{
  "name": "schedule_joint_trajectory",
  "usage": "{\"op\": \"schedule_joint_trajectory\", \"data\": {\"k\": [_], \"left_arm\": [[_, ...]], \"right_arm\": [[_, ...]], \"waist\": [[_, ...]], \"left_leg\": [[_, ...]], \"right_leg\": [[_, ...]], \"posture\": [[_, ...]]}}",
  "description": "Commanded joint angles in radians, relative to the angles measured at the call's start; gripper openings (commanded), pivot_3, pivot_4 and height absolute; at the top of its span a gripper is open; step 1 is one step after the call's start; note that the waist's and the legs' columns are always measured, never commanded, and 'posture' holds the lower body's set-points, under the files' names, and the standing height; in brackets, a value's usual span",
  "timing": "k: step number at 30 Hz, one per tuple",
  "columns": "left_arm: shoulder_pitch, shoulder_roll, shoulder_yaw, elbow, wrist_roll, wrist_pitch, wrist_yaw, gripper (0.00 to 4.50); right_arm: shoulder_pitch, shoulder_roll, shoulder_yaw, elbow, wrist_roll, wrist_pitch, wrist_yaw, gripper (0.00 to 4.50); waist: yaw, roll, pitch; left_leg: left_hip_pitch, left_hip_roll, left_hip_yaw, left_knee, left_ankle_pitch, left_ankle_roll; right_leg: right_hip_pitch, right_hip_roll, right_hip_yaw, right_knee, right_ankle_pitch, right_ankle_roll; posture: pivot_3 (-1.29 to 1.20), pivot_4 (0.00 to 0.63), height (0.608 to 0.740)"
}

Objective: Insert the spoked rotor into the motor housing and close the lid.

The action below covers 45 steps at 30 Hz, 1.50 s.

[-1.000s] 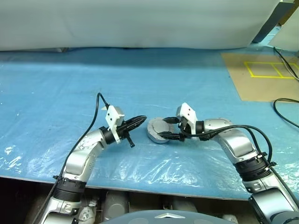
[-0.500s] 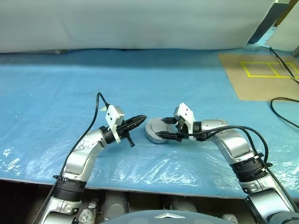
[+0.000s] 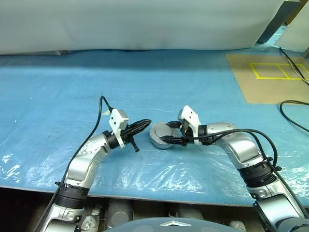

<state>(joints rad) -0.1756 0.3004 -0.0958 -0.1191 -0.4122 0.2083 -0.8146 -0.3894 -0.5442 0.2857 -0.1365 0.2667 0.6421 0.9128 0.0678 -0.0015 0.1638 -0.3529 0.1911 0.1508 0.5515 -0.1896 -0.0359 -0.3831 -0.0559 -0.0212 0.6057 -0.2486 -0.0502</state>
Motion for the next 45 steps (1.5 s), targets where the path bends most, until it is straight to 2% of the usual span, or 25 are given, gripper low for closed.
{"op": "schedule_joint_trajectory", "data": {"k": [1, 11, 17, 25, 38, 45], "left_arm": [[-0.002, 0.006, 0.005, -0.047, -0.010, 0.005, 0.004, 0.00], [0.003, 0.004, 0.007, -0.057, -0.011, 0.018, 0.016, 0.00], [0.000, -0.004, 0.001, -0.057, -0.011, 0.019, 0.024, 0.00], [0.005, 0.000, 0.000, -0.046, -0.009, 0.011, 0.014, 0.00], [-0.090, 0.036, -0.106, 0.243, 0.186, -0.078, -0.031, 0.00], [-0.093, 0.011, -0.128, 0.253, 0.189, -0.087, -0.057, 0.00]], "right_arm": [[0.057, -0.020, 0.098, 0.080, -0.095, -0.001, -0.022, 2.98], [0.024, -0.021, 0.109, 0.058, -0.105, 0.094, -0.055, 2.98], [0.021, -0.008, 0.095, 0.193, -0.139, 0.055, -0.095, 2.98], [0.047, -0.013, 0.070, 0.106, -0.100, 0.084, -0.072, 2.98], [0.014, -0.014, 0.076, 0.127, -0.104, 0.090, -0.061, 2.98], [0.027, -0.016, 0.071, 0.117, -0.101, 0.091, -0.071, 2.98]], "waist": [[0.000, 0.000, 0.000], [0.000, -0.002, -0.002], [0.000, -0.002, -0.005], [0.002, -0.006, -0.008], [0.001, -0.006, -0.009], [0.002, -0.005, -0.009]], "left_leg": [[0.001, 0.000, 0.000, 0.000, 0.000, 0.000], [0.012, 0.000, -0.001, -0.003, -0.002, 0.004], [0.012, 0.000, -0.001, -0.005, -0.002, 0.004], [0.017, -0.001, -0.001, -0.007, -0.002, 0.004], [0.013, -0.001, 0.000, -0.009, -0.002, 0.004], [0.015, -0.001, 0.000, -0.010, -0.002, 0.004]], "right_leg": [[0.001, 0.000, 0.001, 0.000, 0.000, 0.000], [0.012, -0.001, 0.003, 0.000, -0.005, 0.008], [0.013, -0.001, 0.003, -0.001, -0.005, 0.008], [0.014, -0.002, 0.003, -0.001, -0.005, 0.008], [0.011, -0.002, 0.005, -0.005, -0.007, 0.011], [0.013, -0.002, 0.005, -0.005, -0.007, 0.011]], "posture": [[0.00, 0.150, 0.740], [0.00, 0.150, 0.740], [0.00, 0.150, 0.740], [0.00, 0.150, 0.740], [0.00, 0.150, 0.740], [0.00, 0.150, 0.740]]}}
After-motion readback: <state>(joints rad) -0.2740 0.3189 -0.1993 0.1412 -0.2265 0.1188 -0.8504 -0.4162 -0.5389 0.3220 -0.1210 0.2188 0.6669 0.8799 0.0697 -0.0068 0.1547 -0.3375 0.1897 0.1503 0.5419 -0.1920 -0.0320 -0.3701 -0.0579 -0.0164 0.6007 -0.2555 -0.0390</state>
